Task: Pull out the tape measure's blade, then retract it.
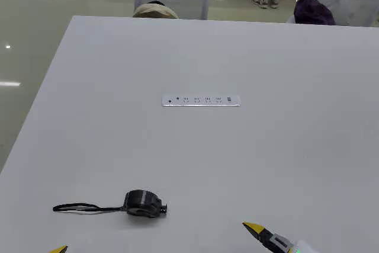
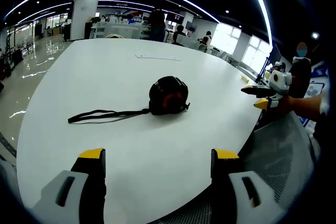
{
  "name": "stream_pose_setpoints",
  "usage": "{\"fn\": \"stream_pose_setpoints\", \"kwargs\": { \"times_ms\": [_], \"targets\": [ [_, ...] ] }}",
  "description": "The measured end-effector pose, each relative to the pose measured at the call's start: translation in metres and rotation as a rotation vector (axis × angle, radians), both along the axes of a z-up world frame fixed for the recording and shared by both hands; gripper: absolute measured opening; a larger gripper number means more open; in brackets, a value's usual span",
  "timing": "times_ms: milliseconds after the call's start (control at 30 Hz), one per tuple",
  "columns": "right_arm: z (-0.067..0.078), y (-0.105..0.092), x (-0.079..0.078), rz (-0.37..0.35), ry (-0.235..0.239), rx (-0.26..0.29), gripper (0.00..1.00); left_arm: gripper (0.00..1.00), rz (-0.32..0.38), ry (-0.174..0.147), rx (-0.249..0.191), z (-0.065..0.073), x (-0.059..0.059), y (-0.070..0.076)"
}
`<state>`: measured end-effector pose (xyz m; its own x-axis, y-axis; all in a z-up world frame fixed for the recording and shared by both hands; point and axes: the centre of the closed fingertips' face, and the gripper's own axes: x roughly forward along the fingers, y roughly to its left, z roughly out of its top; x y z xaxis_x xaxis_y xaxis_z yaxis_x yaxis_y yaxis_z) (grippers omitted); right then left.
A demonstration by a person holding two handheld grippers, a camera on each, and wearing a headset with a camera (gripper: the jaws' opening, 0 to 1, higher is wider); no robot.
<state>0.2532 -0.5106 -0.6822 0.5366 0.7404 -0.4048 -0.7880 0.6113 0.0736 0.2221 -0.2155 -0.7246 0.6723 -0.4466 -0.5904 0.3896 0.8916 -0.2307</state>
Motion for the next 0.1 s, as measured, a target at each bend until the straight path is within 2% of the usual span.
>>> {"fn": "stream_pose_setpoints", "kwargs": {
  "times_ms": [100],
  "targets": [
    [-0.0004,-0.0004,-0.0002,0.0,-0.001,0.0,0.58,0.8,-0.003,-0.001,0.0,0.0001,0.0007,0.0001]
  ]
}}
